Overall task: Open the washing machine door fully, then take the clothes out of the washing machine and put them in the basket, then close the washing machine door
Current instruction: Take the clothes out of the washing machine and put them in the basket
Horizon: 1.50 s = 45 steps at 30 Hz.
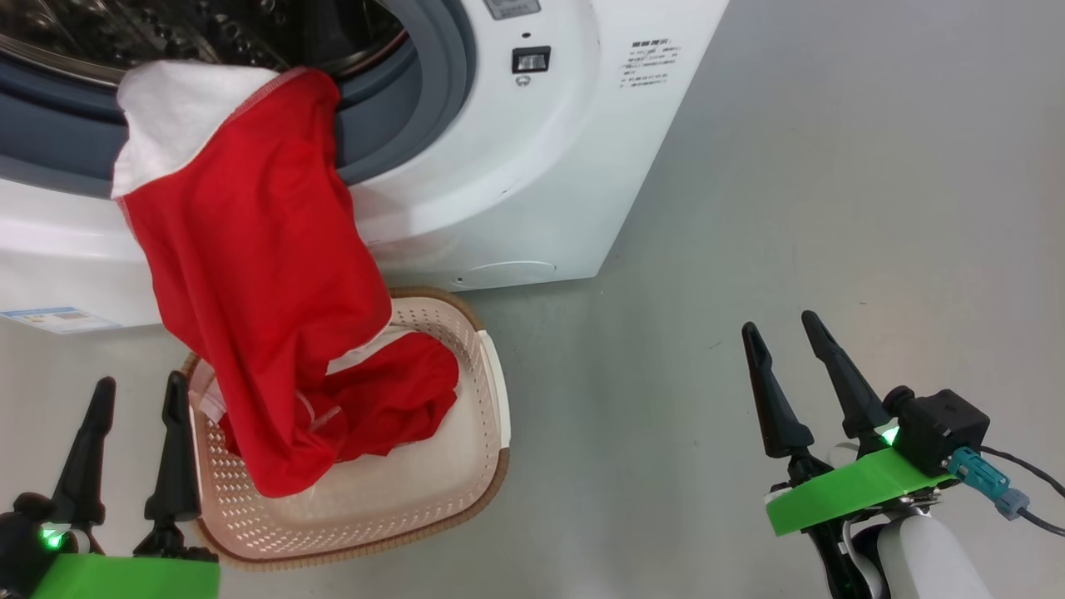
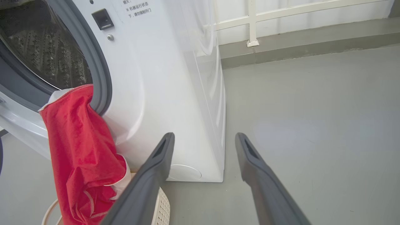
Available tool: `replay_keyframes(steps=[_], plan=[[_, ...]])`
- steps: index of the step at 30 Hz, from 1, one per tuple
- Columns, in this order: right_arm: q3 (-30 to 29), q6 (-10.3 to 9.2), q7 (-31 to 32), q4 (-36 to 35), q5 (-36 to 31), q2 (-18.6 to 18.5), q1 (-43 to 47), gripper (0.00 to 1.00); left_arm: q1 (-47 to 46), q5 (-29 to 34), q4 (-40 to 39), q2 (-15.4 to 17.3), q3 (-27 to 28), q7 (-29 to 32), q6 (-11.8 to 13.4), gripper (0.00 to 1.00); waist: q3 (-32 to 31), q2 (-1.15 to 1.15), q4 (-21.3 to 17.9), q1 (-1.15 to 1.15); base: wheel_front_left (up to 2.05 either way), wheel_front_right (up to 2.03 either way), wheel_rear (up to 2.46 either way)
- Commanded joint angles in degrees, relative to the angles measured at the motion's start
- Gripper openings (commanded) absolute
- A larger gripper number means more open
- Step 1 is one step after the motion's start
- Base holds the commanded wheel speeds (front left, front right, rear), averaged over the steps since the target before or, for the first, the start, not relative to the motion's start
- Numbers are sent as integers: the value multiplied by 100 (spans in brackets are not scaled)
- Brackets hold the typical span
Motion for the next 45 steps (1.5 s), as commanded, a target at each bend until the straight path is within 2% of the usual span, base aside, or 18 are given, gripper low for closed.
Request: replay_keyframes(steps=[1,8,17,45], plan=[[135,9,-68,-136,-78,16,74,100,-15,13,-113,136,225,-29,-16,100,7,0,-10,0,0,0,0],[125,9,-68,-154,-57,16,51,100,-213,-30,144,177,104,-29,-16,100,69,0,-3,0,0,0,0],[159,9,-68,-185,-14,16,-29,100,-880,-116,947,357,-173,-29,-16,100,211,0,-14,0,0,0,0],[345,9,-68,-227,146,16,-221,100,-3764,-601,4746,942,-1280,-29,-17,100,588,0,-362,0,0,0,0]])
